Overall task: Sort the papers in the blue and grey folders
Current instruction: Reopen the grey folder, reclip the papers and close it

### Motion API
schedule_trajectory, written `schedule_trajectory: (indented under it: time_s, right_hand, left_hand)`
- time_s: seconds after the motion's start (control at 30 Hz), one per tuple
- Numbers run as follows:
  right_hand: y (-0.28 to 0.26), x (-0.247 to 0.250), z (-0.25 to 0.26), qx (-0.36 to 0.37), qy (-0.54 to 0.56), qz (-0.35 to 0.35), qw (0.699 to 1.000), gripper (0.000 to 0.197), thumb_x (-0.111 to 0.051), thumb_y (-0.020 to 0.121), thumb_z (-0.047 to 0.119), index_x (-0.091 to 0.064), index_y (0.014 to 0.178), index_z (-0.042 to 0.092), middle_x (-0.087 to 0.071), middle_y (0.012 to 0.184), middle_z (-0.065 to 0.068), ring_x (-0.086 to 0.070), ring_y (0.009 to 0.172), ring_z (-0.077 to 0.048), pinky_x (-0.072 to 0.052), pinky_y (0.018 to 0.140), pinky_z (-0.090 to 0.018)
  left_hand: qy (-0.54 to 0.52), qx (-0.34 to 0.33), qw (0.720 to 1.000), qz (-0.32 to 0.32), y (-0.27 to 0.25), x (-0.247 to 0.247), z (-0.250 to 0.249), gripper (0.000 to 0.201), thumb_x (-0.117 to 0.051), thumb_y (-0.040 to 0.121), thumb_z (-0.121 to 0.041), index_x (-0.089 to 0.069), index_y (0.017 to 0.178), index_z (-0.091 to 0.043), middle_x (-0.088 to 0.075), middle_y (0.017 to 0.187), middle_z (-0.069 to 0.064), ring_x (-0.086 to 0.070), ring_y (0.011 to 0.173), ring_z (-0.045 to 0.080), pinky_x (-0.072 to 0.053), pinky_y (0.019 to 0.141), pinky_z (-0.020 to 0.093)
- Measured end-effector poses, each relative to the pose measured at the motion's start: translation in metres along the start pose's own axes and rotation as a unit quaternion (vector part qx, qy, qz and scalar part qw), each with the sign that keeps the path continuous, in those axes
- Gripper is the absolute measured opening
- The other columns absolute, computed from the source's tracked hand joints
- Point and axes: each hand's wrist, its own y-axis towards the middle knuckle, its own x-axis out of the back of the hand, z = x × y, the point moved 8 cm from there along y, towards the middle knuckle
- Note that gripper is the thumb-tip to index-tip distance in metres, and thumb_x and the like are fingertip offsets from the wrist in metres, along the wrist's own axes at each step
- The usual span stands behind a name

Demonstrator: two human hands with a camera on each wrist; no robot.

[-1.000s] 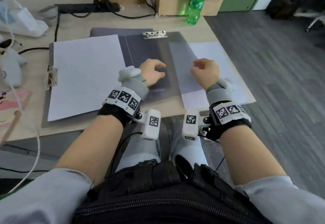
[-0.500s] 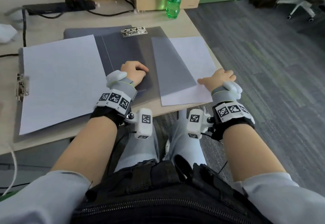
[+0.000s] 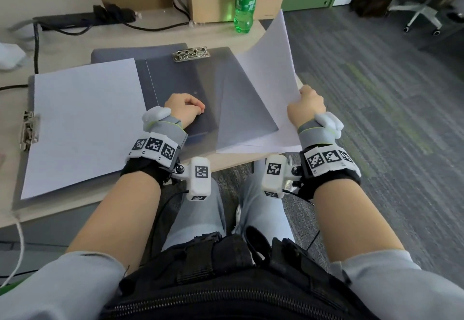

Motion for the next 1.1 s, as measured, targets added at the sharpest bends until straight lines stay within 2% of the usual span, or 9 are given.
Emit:
schedule_trajectory:
  time_s: [0.13, 0.27, 0.4, 0.47, 0.63, 0.77, 0.83, 0.97, 1.1]
  right_hand:
    - [-0.002, 0.008, 0.003, 0.011, 0.013, -0.008, 1.000, 0.022, -0.046, 0.081, 0.010, -0.051, 0.102, 0.013, -0.052, 0.090, -0.009, -0.049, 0.076, -0.032, -0.038, 0.067, -0.033]
    - [-0.010, -0.004, -0.008, -0.023, -0.035, 0.041, 0.998, 0.024, -0.047, 0.077, 0.018, -0.051, 0.100, 0.014, -0.060, 0.100, -0.009, -0.056, 0.084, -0.035, -0.050, 0.082, -0.040]
    - [-0.014, -0.016, -0.012, -0.025, -0.128, 0.063, 0.990, 0.044, -0.056, 0.082, 0.024, -0.049, 0.124, 0.012, -0.047, 0.129, -0.010, -0.045, 0.121, -0.032, -0.043, 0.091, -0.045]
    - [-0.016, -0.018, -0.013, -0.028, -0.131, 0.064, 0.989, 0.049, -0.059, 0.082, 0.025, -0.044, 0.128, 0.012, -0.044, 0.132, -0.010, -0.042, 0.124, -0.032, -0.041, 0.091, -0.046]
    - [-0.025, -0.019, -0.034, -0.073, -0.077, 0.092, 0.990, 0.057, -0.068, 0.073, 0.034, -0.046, 0.122, 0.014, -0.055, 0.123, -0.006, -0.057, 0.108, -0.031, -0.048, 0.089, -0.042]
    - [-0.038, -0.007, -0.056, -0.090, -0.098, 0.075, 0.988, 0.051, -0.067, 0.071, 0.056, -0.052, 0.105, 0.021, -0.060, 0.099, 0.000, -0.062, 0.089, -0.027, -0.047, 0.071, -0.030]
    - [-0.041, -0.009, -0.061, -0.098, -0.084, 0.064, 0.989, 0.059, -0.063, 0.066, 0.066, -0.056, 0.100, 0.018, -0.066, 0.093, -0.002, -0.067, 0.084, -0.026, -0.052, 0.077, -0.034]
    - [-0.043, -0.016, -0.073, -0.126, -0.047, 0.080, 0.988, 0.071, -0.056, 0.054, 0.075, -0.060, 0.087, 0.012, -0.071, 0.074, -0.008, -0.070, 0.071, -0.027, -0.054, 0.080, -0.039]
    - [-0.048, -0.029, -0.076, -0.158, 0.166, 0.118, 0.966, 0.040, -0.073, 0.076, 0.034, -0.053, 0.080, 0.000, -0.066, 0.057, -0.011, -0.062, 0.035, -0.019, -0.058, 0.048, -0.030]
  left_hand:
    - [-0.007, 0.000, 1.000, 0.001, -0.002, -0.001, 0.000, 0.020, -0.061, 0.074, -0.004, -0.068, 0.072, -0.023, -0.068, 0.085, 0.004, -0.065, 0.100, 0.023, -0.047, 0.096, 0.030]
    - [-0.001, 0.003, 1.000, -0.004, -0.003, -0.001, 0.000, 0.018, -0.061, 0.076, -0.003, -0.071, 0.081, -0.017, -0.067, 0.084, 0.002, -0.065, 0.100, 0.022, -0.046, 0.094, 0.028]
    - [0.000, 0.000, 1.000, -0.004, -0.003, -0.002, -0.004, 0.019, -0.060, 0.077, -0.003, -0.071, 0.084, -0.017, -0.066, 0.083, 0.004, -0.062, 0.091, 0.018, -0.045, 0.089, 0.025]
    - [0.004, 0.002, 1.000, -0.010, -0.003, -0.003, -0.004, 0.019, -0.061, 0.078, -0.004, -0.072, 0.089, -0.014, -0.066, 0.086, 0.003, -0.058, 0.088, 0.015, -0.043, 0.080, 0.019]
    - [0.011, 0.007, 0.999, -0.032, -0.006, -0.004, -0.006, 0.022, -0.059, 0.078, -0.006, -0.073, 0.092, -0.016, -0.070, 0.099, 0.004, -0.059, 0.094, 0.017, -0.042, 0.084, 0.020]
    - [0.029, -0.002, 0.998, -0.053, -0.012, -0.007, -0.009, 0.025, -0.053, 0.079, -0.009, -0.073, 0.083, -0.023, -0.072, 0.098, 0.005, -0.060, 0.104, 0.023, -0.048, 0.087, 0.026]
    - [0.048, -0.013, 0.997, -0.062, -0.015, -0.009, -0.010, 0.027, -0.051, 0.080, -0.011, -0.073, 0.083, -0.026, -0.072, 0.101, 0.005, -0.056, 0.112, 0.029, -0.046, 0.098, 0.036]
    - [0.064, -0.035, 0.995, -0.073, -0.023, -0.012, -0.014, 0.029, -0.051, 0.081, -0.009, -0.074, 0.093, -0.021, -0.072, 0.097, 0.008, -0.055, 0.111, 0.027, -0.045, 0.098, 0.033]
    - [0.058, -0.049, 0.994, -0.077, -0.029, -0.010, -0.015, 0.028, -0.052, 0.080, -0.009, -0.073, 0.095, -0.020, -0.072, 0.096, 0.009, -0.060, 0.102, 0.022, -0.046, 0.091, 0.026]
